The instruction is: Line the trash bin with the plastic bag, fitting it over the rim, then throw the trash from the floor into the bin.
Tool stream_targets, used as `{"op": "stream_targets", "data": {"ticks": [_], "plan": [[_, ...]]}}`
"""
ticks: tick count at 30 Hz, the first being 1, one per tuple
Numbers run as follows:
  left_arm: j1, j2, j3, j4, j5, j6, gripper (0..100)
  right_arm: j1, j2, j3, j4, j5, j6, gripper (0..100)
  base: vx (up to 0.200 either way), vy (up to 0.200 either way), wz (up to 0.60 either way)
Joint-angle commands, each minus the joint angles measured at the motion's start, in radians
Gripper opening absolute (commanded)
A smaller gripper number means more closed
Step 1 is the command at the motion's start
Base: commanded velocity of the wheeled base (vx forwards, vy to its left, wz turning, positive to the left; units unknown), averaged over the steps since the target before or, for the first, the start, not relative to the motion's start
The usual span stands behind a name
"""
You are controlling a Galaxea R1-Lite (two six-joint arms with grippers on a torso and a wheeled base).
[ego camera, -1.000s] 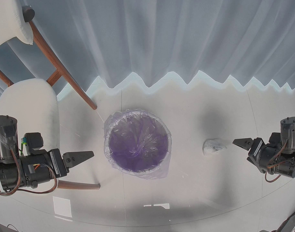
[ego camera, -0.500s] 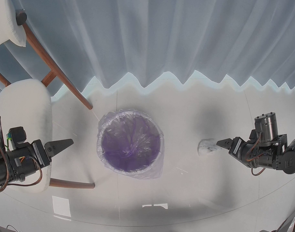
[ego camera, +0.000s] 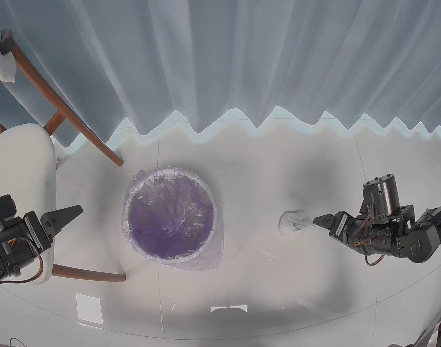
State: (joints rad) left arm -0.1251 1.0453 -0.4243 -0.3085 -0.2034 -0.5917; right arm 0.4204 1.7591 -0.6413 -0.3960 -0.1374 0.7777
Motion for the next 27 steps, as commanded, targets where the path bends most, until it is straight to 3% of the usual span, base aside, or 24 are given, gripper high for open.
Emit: {"op": "stream_targets", "data": {"ticks": [1, 13, 19, 27], "plan": [[-0.001, -0.034, 0.007, 0.005, -0.024, -0.02, 100, 0.004, 0.054, -0.026, -0.011, -0.016, -0.003, 100, -0.2, 0.0, 0.0], [0.03, -0.047, 0.01, 0.002, -0.011, 0.001, 100, 0.001, 0.161, -0.095, -0.05, -0.016, -0.034, 100, -0.2, 0.0, 0.0], [0.025, -0.041, 0.009, 0.006, 0.093, 0.078, 100, -0.04, 0.23, -0.227, -0.038, -0.014, -0.103, 100, 0.0, 0.1, 0.0], [0.038, -0.048, 0.007, -0.001, 0.079, 0.082, 100, -0.141, 0.35, -0.35, -0.038, -0.011, -0.222, 100, 0.0, 0.15, 0.0]]}}
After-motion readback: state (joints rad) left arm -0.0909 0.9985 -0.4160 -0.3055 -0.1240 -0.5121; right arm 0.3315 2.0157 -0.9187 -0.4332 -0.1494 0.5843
